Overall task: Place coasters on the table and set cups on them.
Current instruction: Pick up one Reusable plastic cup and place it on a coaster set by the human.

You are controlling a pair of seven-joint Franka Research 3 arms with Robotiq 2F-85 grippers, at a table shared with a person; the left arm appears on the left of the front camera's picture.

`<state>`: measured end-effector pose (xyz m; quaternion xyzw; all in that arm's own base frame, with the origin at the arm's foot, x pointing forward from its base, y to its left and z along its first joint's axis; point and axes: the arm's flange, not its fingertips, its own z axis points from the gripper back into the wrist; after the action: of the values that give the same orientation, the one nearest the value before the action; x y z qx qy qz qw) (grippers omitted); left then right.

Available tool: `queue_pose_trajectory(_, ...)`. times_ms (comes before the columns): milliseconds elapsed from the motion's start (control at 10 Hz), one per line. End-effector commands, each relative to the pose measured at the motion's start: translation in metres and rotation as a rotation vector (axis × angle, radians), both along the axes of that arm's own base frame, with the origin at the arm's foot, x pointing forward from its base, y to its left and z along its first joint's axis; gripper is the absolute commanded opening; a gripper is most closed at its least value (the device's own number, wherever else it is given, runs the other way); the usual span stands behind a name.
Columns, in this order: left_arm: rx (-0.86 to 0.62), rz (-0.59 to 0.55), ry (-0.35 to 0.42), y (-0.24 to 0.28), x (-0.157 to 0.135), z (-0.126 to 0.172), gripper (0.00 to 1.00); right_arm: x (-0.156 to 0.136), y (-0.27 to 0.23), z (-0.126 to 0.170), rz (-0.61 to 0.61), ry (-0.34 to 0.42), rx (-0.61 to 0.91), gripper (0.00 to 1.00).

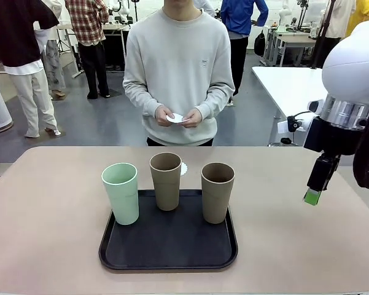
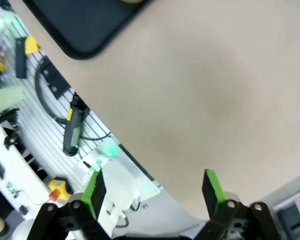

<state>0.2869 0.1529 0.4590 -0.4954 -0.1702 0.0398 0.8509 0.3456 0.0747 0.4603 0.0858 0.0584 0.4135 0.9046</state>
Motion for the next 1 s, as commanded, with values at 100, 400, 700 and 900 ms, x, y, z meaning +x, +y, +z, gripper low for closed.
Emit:
queue_pose_trajectory(100, -0.011, -0.006, -0.016, 0.002, -0.002, -0.001, 1.00, -0.004, 0.000, 0.007, 0.003, -0.005, -0.020, 1.00)
queue_pose_trajectory(400, -0.011, -0.006, -0.016, 0.002, -0.002, -0.001, 1.00, 0.019, -0.027, 0.023, 0.453, -0.034, 0.650, 1.00)
queue_pose_trajectory(700, -0.011, -0.006, -0.016, 0.002, -0.002, -0.001, 1.00, 0.045, -0.080, 0.013, 0.564, -0.169, 1.173, 1.00)
queue_pose_trajectory(900, -0.011, -0.006, -0.016, 0.002, -0.002, -0.001, 1.00, 0.056, -0.089, -0.012, 0.447, -0.341, 1.303, 1.00)
